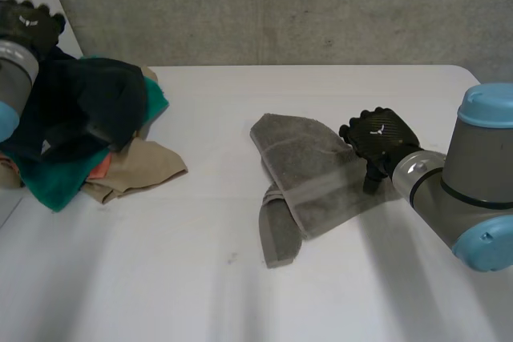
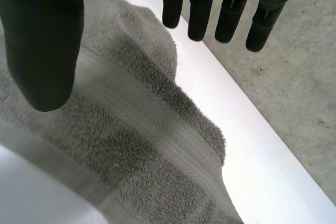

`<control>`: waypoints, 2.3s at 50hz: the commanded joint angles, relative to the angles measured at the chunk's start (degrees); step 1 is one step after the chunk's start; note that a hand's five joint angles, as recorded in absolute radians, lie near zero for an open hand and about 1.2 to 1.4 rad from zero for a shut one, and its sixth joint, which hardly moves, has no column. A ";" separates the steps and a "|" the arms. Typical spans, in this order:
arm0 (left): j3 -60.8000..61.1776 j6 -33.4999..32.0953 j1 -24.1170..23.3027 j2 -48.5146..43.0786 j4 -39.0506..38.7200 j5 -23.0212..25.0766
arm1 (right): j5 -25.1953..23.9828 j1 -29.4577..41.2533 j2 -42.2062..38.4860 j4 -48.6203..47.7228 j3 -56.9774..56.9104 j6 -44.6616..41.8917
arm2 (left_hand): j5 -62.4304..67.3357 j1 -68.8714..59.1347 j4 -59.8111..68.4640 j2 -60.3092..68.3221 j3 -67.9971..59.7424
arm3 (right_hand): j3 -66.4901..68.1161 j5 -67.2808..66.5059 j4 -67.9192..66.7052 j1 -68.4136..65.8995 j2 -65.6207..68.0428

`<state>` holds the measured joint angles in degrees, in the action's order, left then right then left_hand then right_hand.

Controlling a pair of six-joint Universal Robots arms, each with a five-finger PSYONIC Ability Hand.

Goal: Fold the laundry.

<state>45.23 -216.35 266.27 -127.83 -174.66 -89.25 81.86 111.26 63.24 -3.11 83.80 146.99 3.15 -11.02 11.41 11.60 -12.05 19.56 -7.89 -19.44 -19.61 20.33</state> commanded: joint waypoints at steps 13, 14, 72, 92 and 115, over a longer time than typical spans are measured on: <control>26.39 20.52 -13.75 18.23 3.18 10.76 | 7.78 5.81 -15.07 3.91 -14.11 3.22 | -3.15 1.02 -1.41 -1.60 2.05 | 8.22 -9.88 -8.34 -8.17 7.45; 28.06 22.36 -14.81 18.14 2.66 10.68 | 9.53 5.81 -15.07 2.95 -14.46 3.30 | -3.15 1.02 -1.41 -1.60 2.05 | 31.09 -32.75 -31.21 -31.04 30.32; 2.14 43.22 -31.52 0.81 15.14 -3.03 | -8.99 -7.54 14.38 12.25 -17.88 26.51 | 66.85 -68.98 68.59 68.40 -67.95 | 60.44 -62.11 -60.56 -60.39 59.67; 12.34 13.58 -35.29 0.58 7.31 -4.26 | -4.87 -15.72 -17.52 25.26 -35.28 29.76 | 66.85 -68.98 68.59 68.40 -67.95 | 60.44 -62.11 -60.56 -60.39 59.67; 14.26 18.51 -37.15 2.04 7.58 -7.43 | 7.00 -13.53 -21.33 26.04 -45.58 20.63 | 1.10 -3.23 2.84 2.64 -2.20 | -9.56 7.89 9.44 9.61 -10.33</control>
<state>53.91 -199.25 227.57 -132.82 -167.13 -96.82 89.60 97.18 35.85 17.40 33.45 174.81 5.61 -16.49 16.03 16.31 -16.28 11.85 -2.75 -12.23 -12.47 11.77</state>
